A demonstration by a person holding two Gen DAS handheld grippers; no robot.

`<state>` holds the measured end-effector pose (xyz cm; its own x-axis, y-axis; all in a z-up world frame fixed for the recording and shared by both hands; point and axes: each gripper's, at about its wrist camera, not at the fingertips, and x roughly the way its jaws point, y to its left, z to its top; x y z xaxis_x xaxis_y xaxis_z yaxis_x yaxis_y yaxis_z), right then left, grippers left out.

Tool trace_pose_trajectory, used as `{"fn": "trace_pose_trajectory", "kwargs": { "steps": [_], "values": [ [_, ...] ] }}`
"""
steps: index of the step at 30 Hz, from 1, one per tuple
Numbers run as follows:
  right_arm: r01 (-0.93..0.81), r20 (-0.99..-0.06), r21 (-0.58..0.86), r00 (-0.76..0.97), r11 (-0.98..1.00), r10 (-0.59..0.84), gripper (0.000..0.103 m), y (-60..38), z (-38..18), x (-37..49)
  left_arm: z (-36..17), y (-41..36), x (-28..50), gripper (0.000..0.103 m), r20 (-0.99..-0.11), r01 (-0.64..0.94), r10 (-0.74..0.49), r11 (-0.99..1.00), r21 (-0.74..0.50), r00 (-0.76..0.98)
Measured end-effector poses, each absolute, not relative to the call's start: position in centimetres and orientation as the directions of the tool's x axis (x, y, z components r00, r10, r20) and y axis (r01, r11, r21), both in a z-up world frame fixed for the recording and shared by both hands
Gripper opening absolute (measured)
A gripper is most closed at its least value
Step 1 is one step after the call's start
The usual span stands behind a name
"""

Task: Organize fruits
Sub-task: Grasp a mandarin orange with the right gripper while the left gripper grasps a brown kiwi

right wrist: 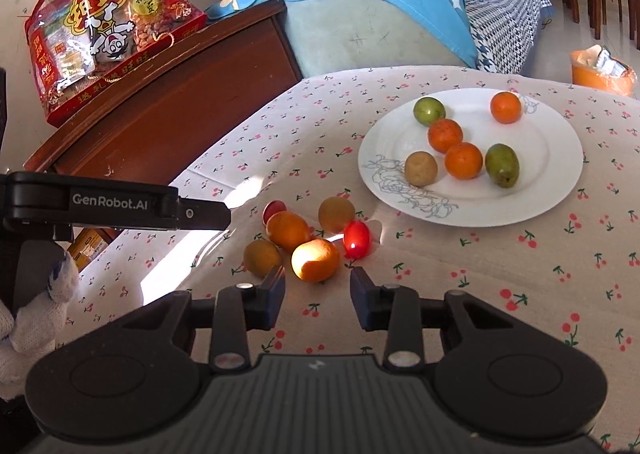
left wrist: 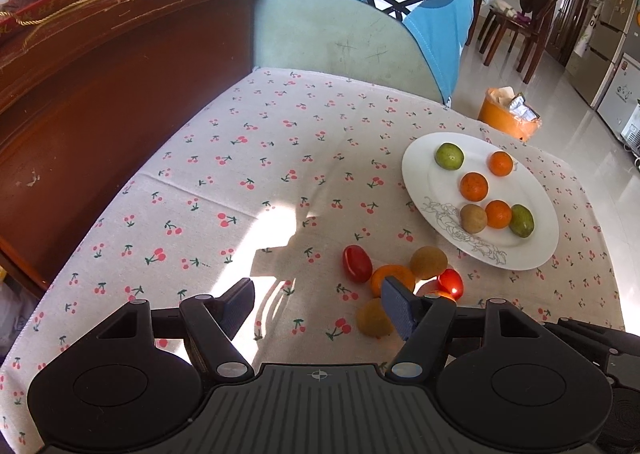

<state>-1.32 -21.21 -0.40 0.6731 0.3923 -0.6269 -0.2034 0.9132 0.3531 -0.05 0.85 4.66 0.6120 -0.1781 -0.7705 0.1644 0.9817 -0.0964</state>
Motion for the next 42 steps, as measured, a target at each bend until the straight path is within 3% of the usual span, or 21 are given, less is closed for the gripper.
{"fn": "trace_pose_trajectory", "kwargs": {
  "steps": [12, 16, 27, 34, 37, 42],
  "values": [
    [-0.183, -0.644, 0.349, 0.666, 0.919, 0.377, 0.038, -20.0, -1.5, 0.5, 4.2, 1.8, -0.2, 0.068, -0.781, 0.154, -0.176, 0.983, -0.104, 0.598],
    [-0.199, -0.640, 0.331, 0.671, 0.922, 0.375, 0.030, -19.5, -1.7, 0.4, 4.0, 1.6, -0.3, 0.068, -0.784, 0.170, -0.186, 0.980, -0.104, 0.592],
    [-0.121, -0.692, 0.301, 0.655, 0.946, 0.304, 0.030, -22.5, -0.9, -1.7, 2.8, -0.6, -0.7, 0.066, -0.796, 0.260, -0.257, 0.957, -0.130, 0.548],
    [-0.045, -0.691, 0.324, 0.671, 0.945, 0.268, 0.030, -23.9, -1.0, -1.5, 1.5, -2.1, -0.5, 0.051, -0.794, 0.301, -0.284, 0.944, -0.133, 0.537],
    [-0.040, -0.688, 0.332, 0.674, 0.942, 0.271, 0.031, -23.9, -1.0, -1.5, 1.1, -2.4, -0.4, 0.050, -0.792, 0.304, -0.279, 0.945, -0.125, 0.543],
    [-0.039, -0.687, 0.329, 0.676, 0.943, 0.268, 0.032, -23.8, -1.0, -1.6, 0.7, -2.8, -0.6, 0.033, -0.783, 0.326, -0.270, 0.941, -0.091, 0.560]
  ]
}}
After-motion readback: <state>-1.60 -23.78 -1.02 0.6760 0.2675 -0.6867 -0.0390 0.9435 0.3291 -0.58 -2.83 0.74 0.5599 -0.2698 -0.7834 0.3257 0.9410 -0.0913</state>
